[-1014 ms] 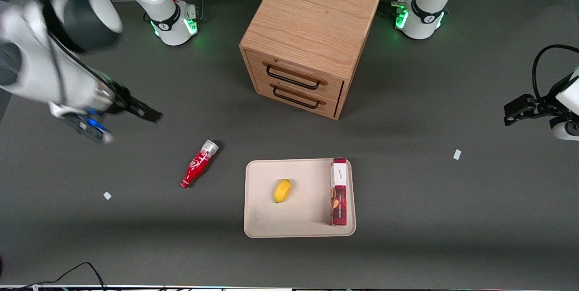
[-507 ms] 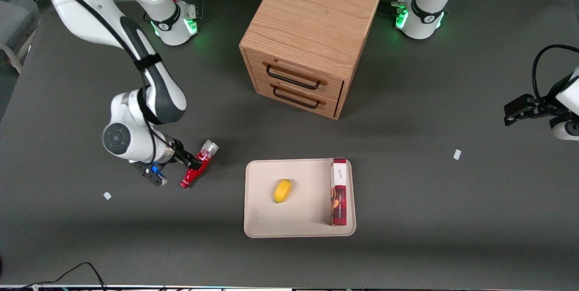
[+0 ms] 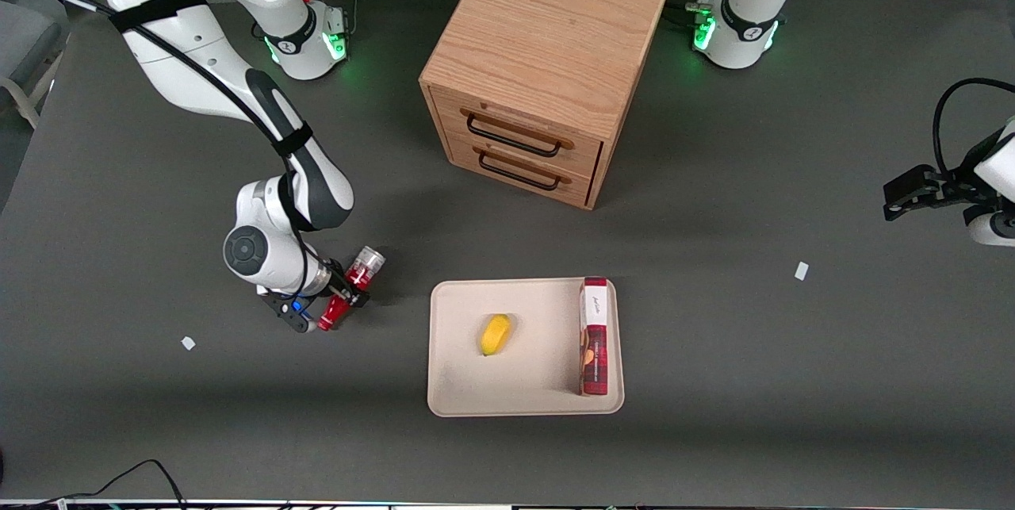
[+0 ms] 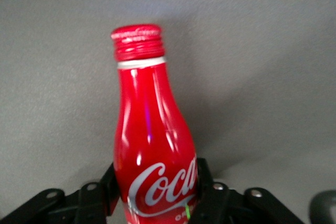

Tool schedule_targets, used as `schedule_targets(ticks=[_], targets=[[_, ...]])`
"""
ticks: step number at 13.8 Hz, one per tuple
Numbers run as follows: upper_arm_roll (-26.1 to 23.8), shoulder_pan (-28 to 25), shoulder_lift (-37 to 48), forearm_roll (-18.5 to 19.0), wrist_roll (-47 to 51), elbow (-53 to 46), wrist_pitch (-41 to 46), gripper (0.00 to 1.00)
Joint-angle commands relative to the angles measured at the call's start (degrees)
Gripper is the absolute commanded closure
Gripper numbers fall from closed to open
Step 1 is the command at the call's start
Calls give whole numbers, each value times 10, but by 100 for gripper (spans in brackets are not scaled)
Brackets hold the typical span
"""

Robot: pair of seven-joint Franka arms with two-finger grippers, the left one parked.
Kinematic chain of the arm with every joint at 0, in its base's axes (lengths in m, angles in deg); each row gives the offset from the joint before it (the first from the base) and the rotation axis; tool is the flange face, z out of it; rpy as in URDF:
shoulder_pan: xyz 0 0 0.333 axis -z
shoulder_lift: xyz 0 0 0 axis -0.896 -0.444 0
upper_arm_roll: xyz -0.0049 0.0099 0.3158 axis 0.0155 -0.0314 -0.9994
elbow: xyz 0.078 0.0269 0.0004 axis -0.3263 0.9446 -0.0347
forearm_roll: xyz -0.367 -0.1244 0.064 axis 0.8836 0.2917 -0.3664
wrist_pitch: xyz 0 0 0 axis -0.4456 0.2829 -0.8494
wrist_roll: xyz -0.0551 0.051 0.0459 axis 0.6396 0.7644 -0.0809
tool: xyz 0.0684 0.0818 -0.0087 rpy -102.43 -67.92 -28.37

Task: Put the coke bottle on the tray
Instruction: 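Carry the bottle with the right gripper onto the cream tray beside the lemon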

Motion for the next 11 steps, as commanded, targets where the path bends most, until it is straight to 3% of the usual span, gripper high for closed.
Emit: schedule_targets(ticks=[1, 3, 5, 7, 11], targets=[[2, -8, 17, 6, 2, 1, 15, 100], [-12, -7, 46, 10, -22, -15, 50, 100], [-35, -9, 53, 10, -65, -106, 141, 100], [-63, -19, -8, 11, -68, -251, 211, 100], [-64, -51, -161, 23, -69, -438, 215, 100]])
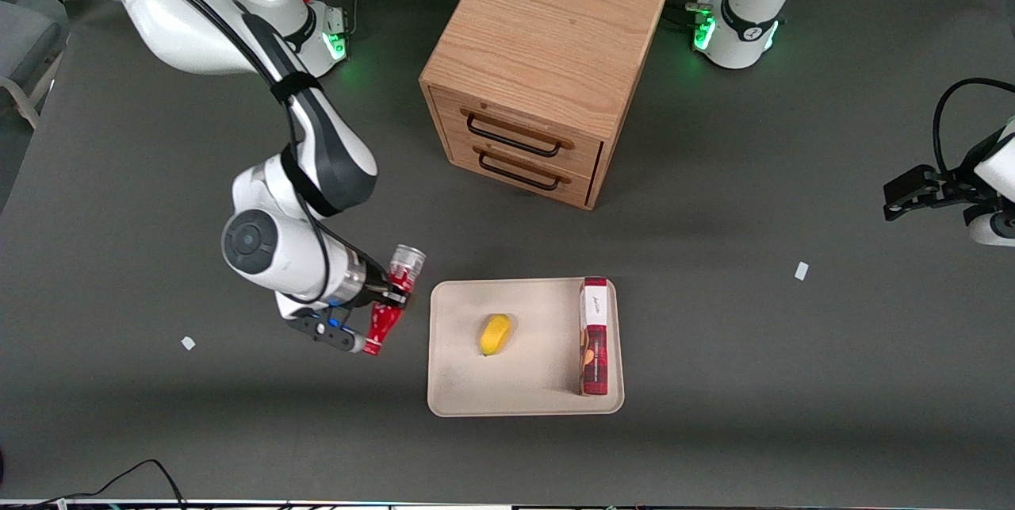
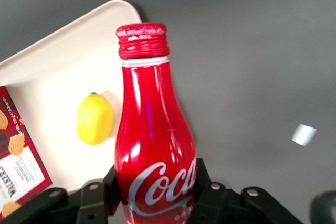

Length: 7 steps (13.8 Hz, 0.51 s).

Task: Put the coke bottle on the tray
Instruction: 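Carry the bottle with the right gripper onto the cream tray beside the lemon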

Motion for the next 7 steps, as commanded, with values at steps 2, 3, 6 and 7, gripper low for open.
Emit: schedule_targets(ticks=[2, 3, 6, 7], targets=[[0, -20, -174, 12, -10, -199, 3, 100], [0, -22, -187, 10, -10, -204, -21, 100], [-7, -28, -218, 10, -7, -203, -80, 100], [-7, -28, -220, 10, -4, -203, -81, 51]])
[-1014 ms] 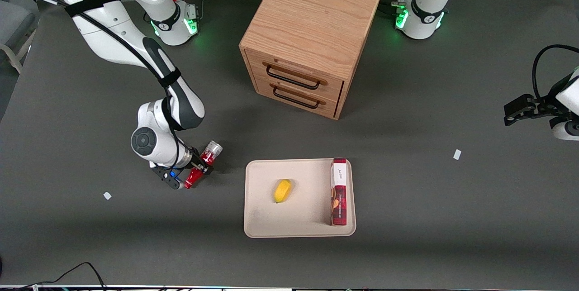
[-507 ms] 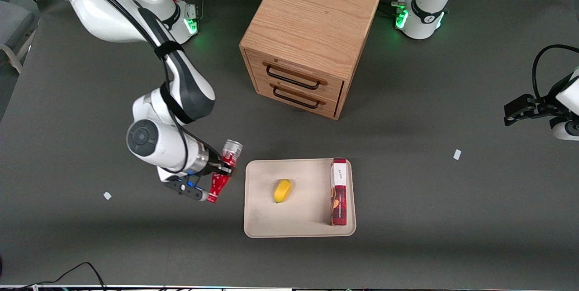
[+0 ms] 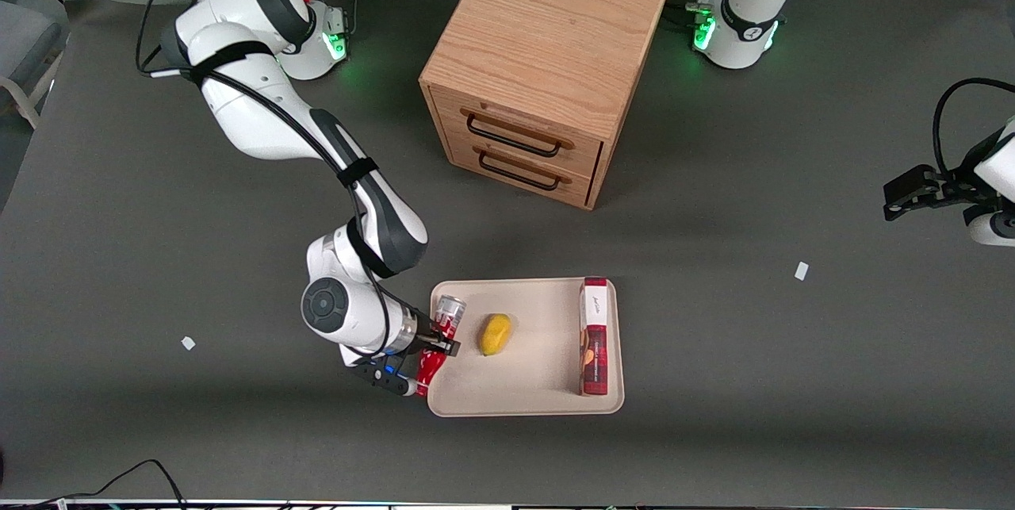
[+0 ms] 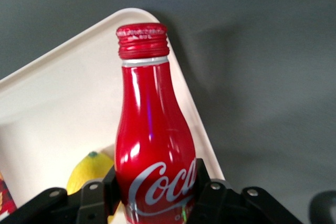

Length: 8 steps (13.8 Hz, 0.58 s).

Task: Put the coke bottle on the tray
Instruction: 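Carry the bottle with the right gripper onto the cream tray beside the lemon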

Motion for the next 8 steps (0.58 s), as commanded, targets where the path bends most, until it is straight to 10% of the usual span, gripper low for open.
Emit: schedule_targets(ticks=[1, 8], targets=[[-4, -6, -15, 7, 11, -33, -2, 6], [0, 15, 171, 13, 35, 76, 140, 0]])
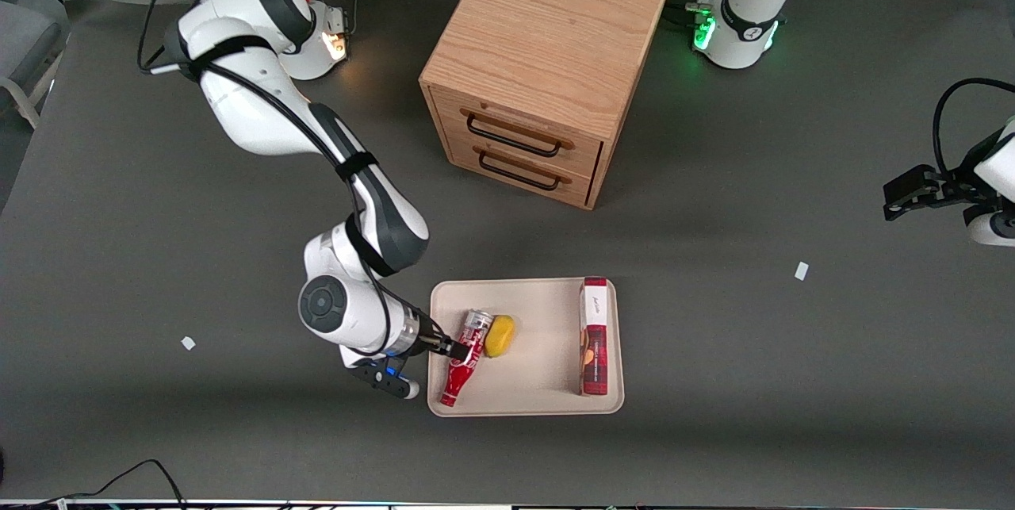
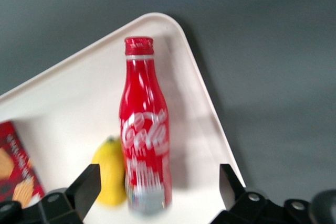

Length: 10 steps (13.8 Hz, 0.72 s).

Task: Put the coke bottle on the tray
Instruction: 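Open the right gripper and lift it away from the tray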

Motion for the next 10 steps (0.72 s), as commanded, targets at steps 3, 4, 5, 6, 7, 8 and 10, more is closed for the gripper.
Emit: schedule_targets(ticks=[3, 4, 5, 6, 7, 8, 10], targets=[[13, 56, 320, 31, -54, 271, 90, 0], [32, 62, 383, 32, -97, 319, 99, 0], [54, 62, 435, 33, -132, 356, 114, 0], [69, 62, 484, 32, -164, 394, 128, 0], [82, 62, 529, 33, -196, 431, 139, 0], [101, 62, 574, 33, -224, 478, 143, 0], [122, 62, 661, 33, -259, 568, 142, 0]])
